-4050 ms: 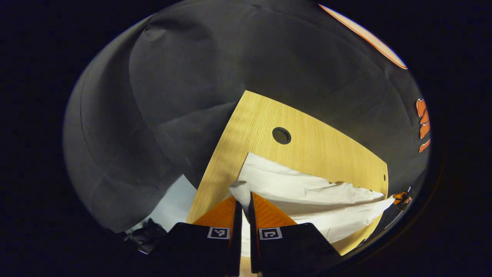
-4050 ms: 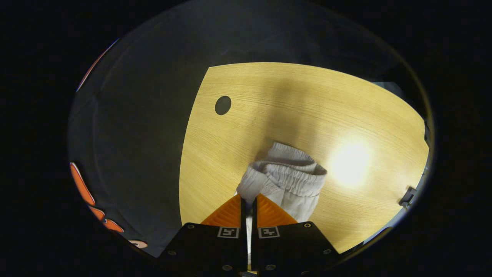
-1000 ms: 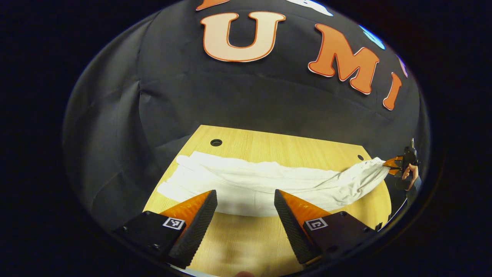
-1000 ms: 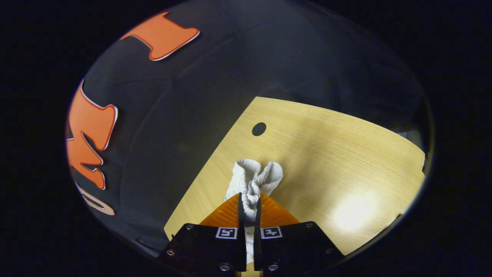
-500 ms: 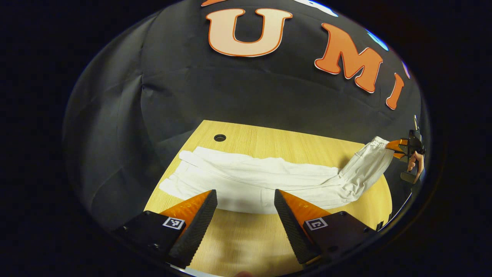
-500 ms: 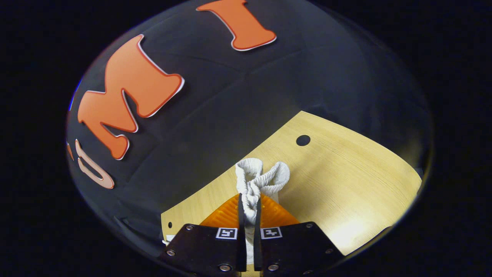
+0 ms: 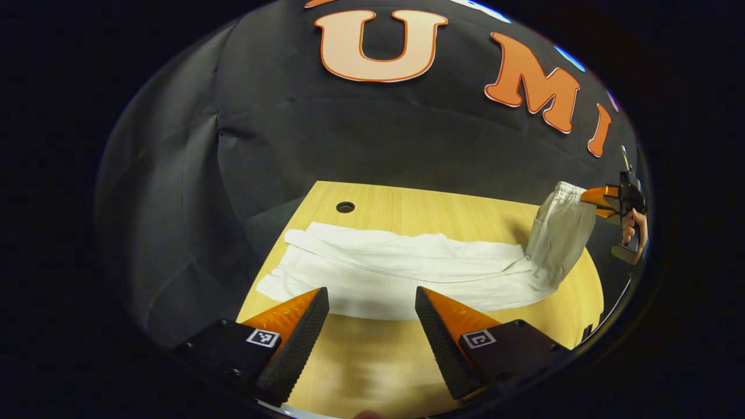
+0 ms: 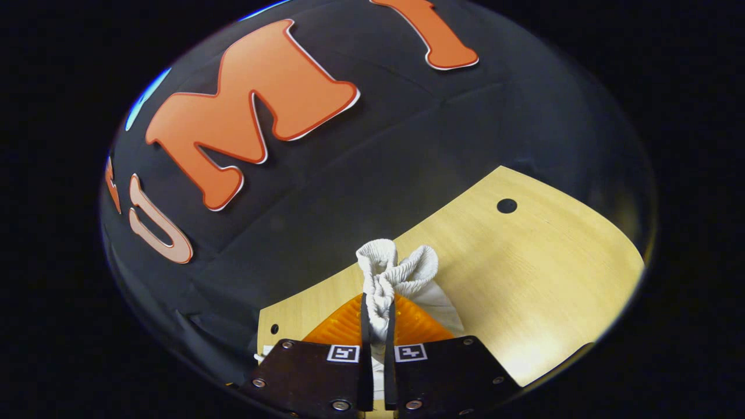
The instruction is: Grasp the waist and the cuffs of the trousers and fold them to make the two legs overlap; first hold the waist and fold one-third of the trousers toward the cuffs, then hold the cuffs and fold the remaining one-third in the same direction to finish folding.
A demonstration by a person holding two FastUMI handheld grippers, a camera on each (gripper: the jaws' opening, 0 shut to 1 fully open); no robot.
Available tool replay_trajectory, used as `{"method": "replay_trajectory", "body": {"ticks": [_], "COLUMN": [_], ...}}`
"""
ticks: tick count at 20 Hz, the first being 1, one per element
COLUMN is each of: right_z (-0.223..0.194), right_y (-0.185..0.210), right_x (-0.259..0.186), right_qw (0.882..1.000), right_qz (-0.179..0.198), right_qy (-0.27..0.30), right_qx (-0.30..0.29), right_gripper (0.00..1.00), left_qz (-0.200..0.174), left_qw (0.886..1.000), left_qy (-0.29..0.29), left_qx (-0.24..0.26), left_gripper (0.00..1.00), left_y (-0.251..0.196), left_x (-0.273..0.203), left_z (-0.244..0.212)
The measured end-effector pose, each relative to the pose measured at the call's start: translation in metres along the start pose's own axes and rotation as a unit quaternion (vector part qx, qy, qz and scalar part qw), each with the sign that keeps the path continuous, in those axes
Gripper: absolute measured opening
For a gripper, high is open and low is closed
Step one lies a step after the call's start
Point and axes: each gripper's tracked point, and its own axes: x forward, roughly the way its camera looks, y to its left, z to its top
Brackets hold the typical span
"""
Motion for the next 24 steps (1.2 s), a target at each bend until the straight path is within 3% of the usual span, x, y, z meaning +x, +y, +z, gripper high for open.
{"method": "replay_trajectory", "body": {"ticks": [9,15,19,22,23,24], "right_z": [-0.002,-0.003,-0.009,-0.018,-0.017,-0.015], "right_y": [-0.002,-0.002,0.0,0.007,0.009,0.01], "right_x": [0.0,-0.002,-0.006,-0.012,-0.012,-0.011], "right_qw": [0.997,0.994,0.99,0.983,0.981,0.981], "right_qz": [0.034,0.034,0.061,0.102,0.116,0.124], "right_qy": [0.044,0.086,0.123,0.154,0.152,0.148], "right_qx": [-0.044,-0.053,-0.038,-0.025,-0.027,-0.029], "right_gripper": [0.07,0.08,0.17,0.31,0.24,0.4], "left_qz": [0.008,0.016,0.012,0.01,0.007,0.004], "left_qw": [0.999,0.997,0.994,0.991,0.989,0.988], "left_qy": [0.027,0.036,0.054,0.074,0.08,0.084], "left_qx": [-0.039,-0.06,-0.098,-0.114,-0.122,-0.132], "left_gripper": [0.98,0.98,0.98,0.98,0.98,0.98], "left_y": [0.037,0.087,0.106,0.121,0.123,0.125], "left_x": [0.02,0.033,0.044,0.055,0.06,0.063], "left_z": [-0.013,-0.023,-0.042,-0.055,-0.057,-0.06]}}
